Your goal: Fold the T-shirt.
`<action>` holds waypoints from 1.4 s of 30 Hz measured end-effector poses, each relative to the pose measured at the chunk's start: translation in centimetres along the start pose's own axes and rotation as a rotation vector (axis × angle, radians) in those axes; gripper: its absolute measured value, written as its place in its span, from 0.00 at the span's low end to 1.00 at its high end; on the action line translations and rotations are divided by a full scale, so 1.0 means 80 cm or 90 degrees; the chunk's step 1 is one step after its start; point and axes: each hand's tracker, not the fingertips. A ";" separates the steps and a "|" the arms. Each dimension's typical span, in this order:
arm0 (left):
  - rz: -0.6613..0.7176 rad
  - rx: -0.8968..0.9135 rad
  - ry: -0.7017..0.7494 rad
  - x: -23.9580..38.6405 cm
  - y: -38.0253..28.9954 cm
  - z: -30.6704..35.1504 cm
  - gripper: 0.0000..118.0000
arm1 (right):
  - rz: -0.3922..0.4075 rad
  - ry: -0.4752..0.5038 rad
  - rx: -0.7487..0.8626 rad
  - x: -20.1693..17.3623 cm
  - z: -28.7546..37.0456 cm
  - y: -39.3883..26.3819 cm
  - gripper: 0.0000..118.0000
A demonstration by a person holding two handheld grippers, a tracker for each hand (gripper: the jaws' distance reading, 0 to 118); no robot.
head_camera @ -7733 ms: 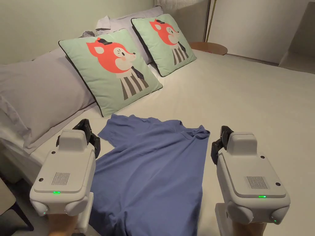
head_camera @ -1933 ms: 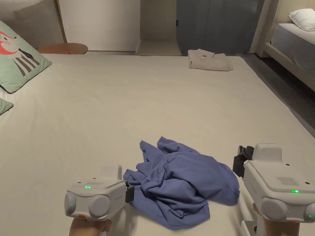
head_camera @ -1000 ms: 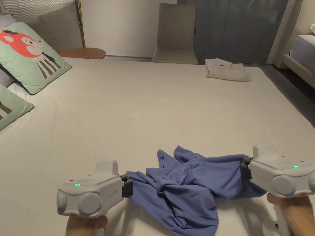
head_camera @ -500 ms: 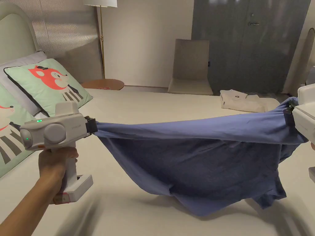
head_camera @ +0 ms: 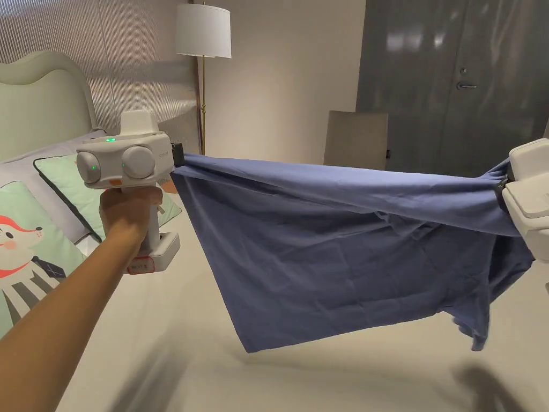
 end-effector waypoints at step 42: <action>-0.056 -0.406 0.061 -0.184 -0.451 0.302 0.04 | -0.340 0.211 -0.466 -0.103 0.351 -0.367 0.08</action>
